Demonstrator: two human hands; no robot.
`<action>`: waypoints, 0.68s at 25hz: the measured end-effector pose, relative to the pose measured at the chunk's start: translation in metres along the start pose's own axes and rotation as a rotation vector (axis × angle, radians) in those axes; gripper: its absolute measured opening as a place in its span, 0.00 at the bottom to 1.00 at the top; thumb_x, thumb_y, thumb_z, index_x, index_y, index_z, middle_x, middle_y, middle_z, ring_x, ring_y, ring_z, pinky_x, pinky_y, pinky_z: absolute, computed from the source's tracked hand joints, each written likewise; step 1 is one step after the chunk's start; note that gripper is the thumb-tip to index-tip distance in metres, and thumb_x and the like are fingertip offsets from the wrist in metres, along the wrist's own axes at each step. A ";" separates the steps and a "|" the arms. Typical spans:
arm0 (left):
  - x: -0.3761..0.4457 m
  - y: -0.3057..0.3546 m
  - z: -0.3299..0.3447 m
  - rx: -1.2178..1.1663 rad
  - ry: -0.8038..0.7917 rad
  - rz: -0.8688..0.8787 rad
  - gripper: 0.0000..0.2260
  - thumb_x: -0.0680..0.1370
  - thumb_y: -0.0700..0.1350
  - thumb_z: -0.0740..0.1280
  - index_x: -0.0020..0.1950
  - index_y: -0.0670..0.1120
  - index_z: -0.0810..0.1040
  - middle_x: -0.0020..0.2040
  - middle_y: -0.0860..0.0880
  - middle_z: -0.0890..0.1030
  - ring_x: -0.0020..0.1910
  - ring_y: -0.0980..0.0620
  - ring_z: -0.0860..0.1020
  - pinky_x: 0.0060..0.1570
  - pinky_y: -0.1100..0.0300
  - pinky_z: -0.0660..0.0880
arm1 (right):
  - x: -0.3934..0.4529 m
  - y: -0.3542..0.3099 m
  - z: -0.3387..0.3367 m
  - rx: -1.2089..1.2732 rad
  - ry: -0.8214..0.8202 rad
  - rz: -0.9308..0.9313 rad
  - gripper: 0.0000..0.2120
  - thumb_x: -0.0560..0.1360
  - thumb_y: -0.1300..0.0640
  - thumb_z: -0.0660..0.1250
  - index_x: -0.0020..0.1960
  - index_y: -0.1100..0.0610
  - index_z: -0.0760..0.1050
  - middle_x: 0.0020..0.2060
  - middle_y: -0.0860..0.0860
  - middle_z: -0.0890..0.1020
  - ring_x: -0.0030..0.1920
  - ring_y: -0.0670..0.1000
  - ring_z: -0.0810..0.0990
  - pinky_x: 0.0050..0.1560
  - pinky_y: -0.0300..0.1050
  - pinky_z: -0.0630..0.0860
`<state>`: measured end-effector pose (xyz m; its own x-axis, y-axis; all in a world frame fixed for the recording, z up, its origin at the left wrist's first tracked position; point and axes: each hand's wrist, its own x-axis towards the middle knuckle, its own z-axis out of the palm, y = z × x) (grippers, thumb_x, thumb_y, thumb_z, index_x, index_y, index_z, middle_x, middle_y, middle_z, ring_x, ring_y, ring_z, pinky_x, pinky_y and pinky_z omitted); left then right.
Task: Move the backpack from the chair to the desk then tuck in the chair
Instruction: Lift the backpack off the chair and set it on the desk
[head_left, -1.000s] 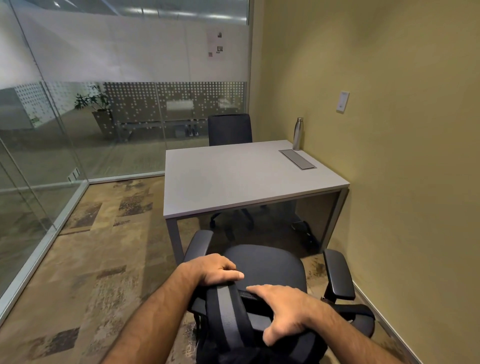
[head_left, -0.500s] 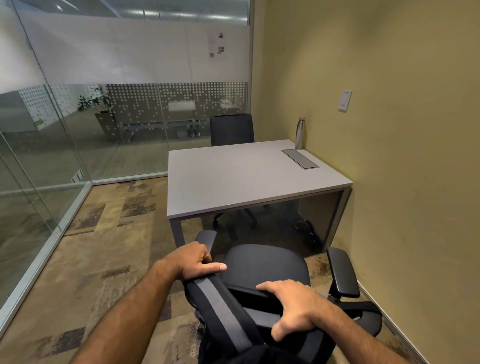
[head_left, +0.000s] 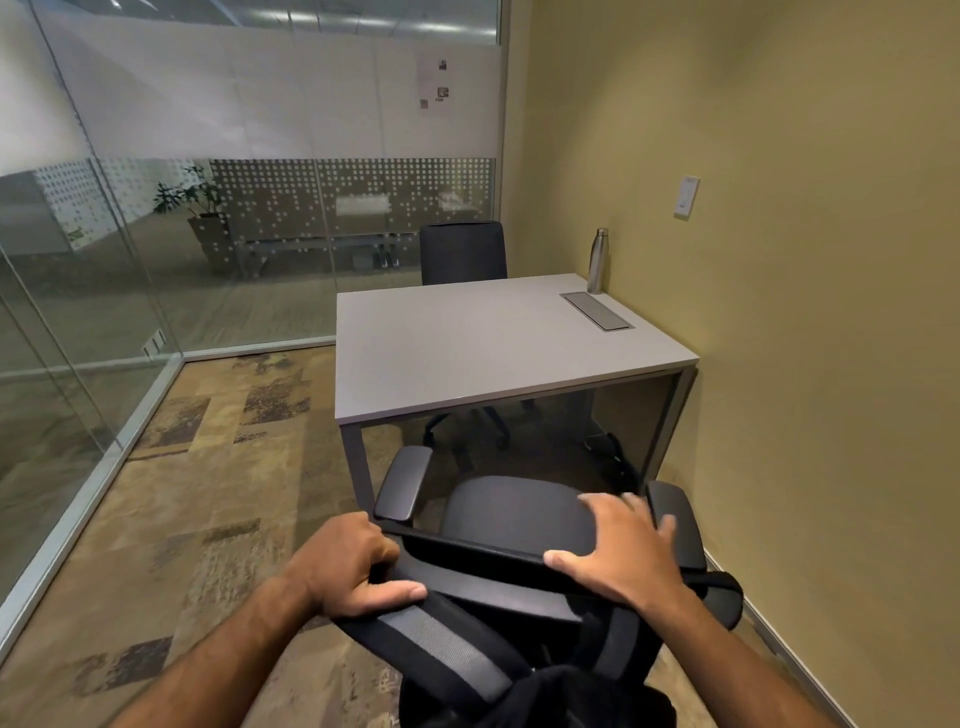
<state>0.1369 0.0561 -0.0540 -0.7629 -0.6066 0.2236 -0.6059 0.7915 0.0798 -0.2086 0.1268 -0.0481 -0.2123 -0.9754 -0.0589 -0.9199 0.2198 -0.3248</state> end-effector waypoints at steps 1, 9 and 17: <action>-0.006 -0.001 -0.008 0.055 0.003 0.042 0.32 0.76 0.74 0.57 0.28 0.48 0.69 0.24 0.48 0.70 0.25 0.48 0.67 0.32 0.57 0.64 | -0.002 0.001 -0.001 -0.088 -0.032 0.171 0.59 0.58 0.15 0.61 0.80 0.48 0.59 0.81 0.54 0.60 0.81 0.61 0.53 0.75 0.73 0.51; -0.023 0.042 -0.011 0.160 -0.084 0.325 0.31 0.72 0.78 0.59 0.33 0.49 0.71 0.26 0.50 0.73 0.25 0.46 0.68 0.32 0.54 0.66 | -0.012 0.025 -0.011 -0.026 -0.173 0.493 0.71 0.46 0.15 0.66 0.75 0.60 0.64 0.72 0.62 0.70 0.69 0.62 0.71 0.67 0.56 0.74; 0.057 0.140 0.005 0.067 -0.223 0.503 0.32 0.70 0.78 0.61 0.36 0.47 0.66 0.27 0.45 0.74 0.27 0.40 0.66 0.34 0.49 0.74 | -0.013 0.084 -0.056 0.190 -0.116 0.445 0.23 0.55 0.45 0.83 0.40 0.55 0.77 0.39 0.50 0.82 0.38 0.50 0.81 0.30 0.40 0.71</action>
<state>0.0080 0.1318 -0.0346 -0.9868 -0.1620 0.0067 -0.1622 0.9856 -0.0473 -0.3015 0.1589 -0.0217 -0.5228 -0.7852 -0.3318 -0.6695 0.6191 -0.4104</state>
